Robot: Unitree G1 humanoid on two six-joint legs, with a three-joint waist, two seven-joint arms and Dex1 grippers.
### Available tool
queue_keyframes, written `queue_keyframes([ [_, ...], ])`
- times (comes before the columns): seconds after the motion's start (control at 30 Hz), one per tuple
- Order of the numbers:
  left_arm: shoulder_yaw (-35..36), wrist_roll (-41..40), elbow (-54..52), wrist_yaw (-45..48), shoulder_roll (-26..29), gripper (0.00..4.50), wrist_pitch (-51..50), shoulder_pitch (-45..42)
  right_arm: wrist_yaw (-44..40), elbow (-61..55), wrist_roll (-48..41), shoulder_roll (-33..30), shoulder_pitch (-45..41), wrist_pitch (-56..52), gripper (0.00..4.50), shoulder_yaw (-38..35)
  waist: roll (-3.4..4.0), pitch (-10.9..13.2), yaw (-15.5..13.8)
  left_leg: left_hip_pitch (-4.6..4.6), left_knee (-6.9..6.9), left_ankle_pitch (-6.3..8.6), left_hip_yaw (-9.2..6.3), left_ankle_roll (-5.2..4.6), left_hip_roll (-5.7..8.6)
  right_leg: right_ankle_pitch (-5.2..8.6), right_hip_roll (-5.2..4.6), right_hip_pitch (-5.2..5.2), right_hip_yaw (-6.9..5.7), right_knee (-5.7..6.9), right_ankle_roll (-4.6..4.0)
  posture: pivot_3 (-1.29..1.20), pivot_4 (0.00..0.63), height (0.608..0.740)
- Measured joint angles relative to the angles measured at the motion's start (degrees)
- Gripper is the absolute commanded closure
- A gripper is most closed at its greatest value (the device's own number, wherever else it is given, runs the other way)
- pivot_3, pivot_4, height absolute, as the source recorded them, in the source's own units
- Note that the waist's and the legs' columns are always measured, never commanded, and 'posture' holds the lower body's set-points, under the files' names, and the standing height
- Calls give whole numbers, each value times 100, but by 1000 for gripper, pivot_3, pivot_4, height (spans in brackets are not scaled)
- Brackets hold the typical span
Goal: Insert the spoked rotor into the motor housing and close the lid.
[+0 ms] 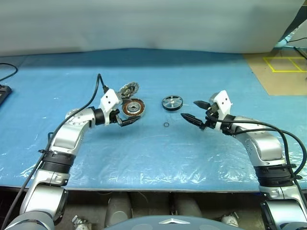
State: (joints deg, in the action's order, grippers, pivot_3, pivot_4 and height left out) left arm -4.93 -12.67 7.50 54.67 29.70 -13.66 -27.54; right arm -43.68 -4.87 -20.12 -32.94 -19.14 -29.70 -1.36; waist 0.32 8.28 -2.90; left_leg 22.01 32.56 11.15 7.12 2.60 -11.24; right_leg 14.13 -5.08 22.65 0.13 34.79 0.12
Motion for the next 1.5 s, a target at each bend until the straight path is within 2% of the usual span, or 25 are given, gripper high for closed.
queue_keyframes([
  [1.23, -67, 142, 490, 467, 116, 6, 252, -191, -98, -62, 23, 55, 62, 44, 48, 189, 0, 0, -1, 0, -3, 0, 0, 1, 0, 0, 0, 0, 0, -2, -1, 0, 150, 740],
  [1.37, -551, 674, 1121, 809, 292, 6, 905, -654, -79, -61, 80, 69, 59, 89, 48, 198, -1, 1, -24, 0, -1, 0, 0, 1, 0, 0, -1, 0, 0, -1, 0, 0, 150, 740],
  [1.5, -885, 1137, 2052, 1222, 312, 6, 1798, -1645, 49, -63, 136, 269, 57, 198, 48, 251, -4, 2, -92, -1, 2, -1, 1, 2, 1, -3, -1, 0, 1, 0, 5, 0, 150, 740],
])
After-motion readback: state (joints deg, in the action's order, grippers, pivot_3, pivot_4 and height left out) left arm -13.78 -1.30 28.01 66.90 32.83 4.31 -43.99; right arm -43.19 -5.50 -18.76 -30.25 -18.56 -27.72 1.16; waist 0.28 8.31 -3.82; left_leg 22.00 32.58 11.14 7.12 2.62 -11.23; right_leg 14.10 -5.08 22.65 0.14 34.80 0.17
